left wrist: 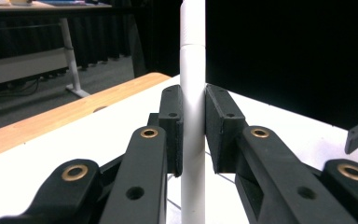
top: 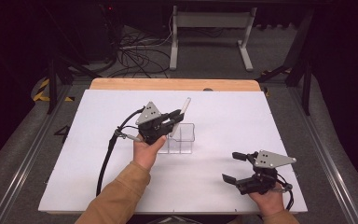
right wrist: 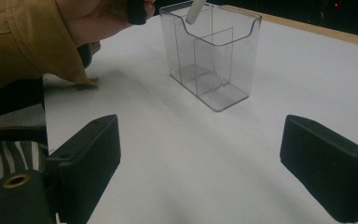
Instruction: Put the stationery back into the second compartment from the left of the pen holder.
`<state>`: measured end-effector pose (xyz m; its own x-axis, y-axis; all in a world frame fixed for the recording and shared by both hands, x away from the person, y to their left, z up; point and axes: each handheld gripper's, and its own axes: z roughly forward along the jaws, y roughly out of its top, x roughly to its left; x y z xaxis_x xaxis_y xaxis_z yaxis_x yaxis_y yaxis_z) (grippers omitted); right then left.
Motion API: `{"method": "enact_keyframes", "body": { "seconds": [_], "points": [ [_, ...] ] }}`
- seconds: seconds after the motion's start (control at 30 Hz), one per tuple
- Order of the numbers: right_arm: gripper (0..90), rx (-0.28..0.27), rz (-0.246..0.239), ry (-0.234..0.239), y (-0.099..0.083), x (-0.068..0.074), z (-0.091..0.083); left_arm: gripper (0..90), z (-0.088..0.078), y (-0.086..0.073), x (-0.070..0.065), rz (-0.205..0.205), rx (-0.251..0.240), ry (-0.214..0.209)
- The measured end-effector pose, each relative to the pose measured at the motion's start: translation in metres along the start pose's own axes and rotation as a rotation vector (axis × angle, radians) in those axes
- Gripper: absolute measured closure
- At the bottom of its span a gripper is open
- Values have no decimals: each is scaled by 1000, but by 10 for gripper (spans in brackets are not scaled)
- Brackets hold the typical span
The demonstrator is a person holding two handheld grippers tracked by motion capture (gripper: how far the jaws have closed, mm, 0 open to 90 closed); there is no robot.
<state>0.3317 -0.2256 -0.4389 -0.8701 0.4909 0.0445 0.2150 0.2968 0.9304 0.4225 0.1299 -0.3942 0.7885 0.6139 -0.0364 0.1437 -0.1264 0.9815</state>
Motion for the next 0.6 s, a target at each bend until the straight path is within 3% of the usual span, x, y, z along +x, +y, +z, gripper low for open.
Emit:
{"method": "enact_keyframes", "body": {
  "seconds": [0.6],
  "points": [
    [126, -4, -2, 1, 0, 1, 0, 778, -6, -16, -5, 33, 58, -11]
  ]
}}
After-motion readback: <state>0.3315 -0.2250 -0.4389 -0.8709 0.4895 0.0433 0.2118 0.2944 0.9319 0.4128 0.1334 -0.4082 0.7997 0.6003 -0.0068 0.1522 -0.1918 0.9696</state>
